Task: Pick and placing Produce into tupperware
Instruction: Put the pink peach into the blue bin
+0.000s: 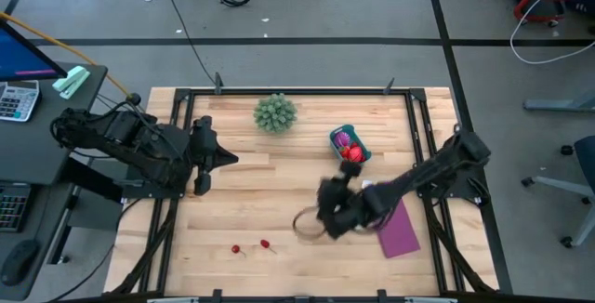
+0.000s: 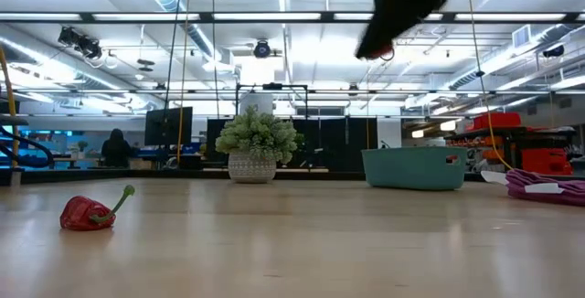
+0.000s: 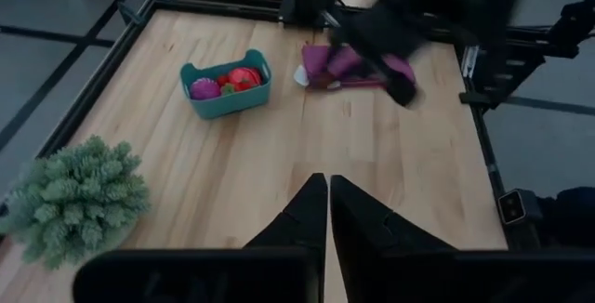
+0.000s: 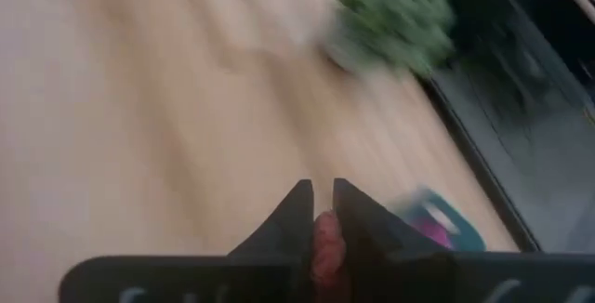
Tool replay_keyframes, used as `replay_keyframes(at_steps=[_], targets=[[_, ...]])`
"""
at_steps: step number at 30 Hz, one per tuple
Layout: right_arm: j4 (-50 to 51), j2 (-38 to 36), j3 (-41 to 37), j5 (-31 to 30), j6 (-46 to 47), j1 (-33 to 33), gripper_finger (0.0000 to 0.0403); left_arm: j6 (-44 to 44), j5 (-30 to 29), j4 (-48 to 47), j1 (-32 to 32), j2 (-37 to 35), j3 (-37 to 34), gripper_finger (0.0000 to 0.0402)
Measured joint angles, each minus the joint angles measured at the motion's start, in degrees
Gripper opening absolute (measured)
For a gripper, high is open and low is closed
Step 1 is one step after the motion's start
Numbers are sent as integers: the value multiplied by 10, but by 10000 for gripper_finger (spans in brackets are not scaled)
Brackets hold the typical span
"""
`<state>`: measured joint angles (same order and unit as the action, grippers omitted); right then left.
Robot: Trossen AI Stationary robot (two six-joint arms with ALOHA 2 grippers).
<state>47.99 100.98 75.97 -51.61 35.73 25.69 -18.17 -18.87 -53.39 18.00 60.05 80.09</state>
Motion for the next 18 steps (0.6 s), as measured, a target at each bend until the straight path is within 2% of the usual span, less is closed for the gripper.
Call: replay_keyframes(at_steps=[3, 7, 13, 18], targets=[[14, -44, -58, -1, 58, -33, 48, -16, 0, -10, 3, 8, 0, 23], [-40, -109, -170, -2, 88, -73, 53, -22, -1, -18, 20, 18, -17, 12], [-193, -193, -321, -1, 108, -127, 46, -43, -4, 27, 43, 23, -107, 8], [-293, -230, -387, -1, 102, -164, 49, -72, -7, 105, 55, 23, -201, 29]])
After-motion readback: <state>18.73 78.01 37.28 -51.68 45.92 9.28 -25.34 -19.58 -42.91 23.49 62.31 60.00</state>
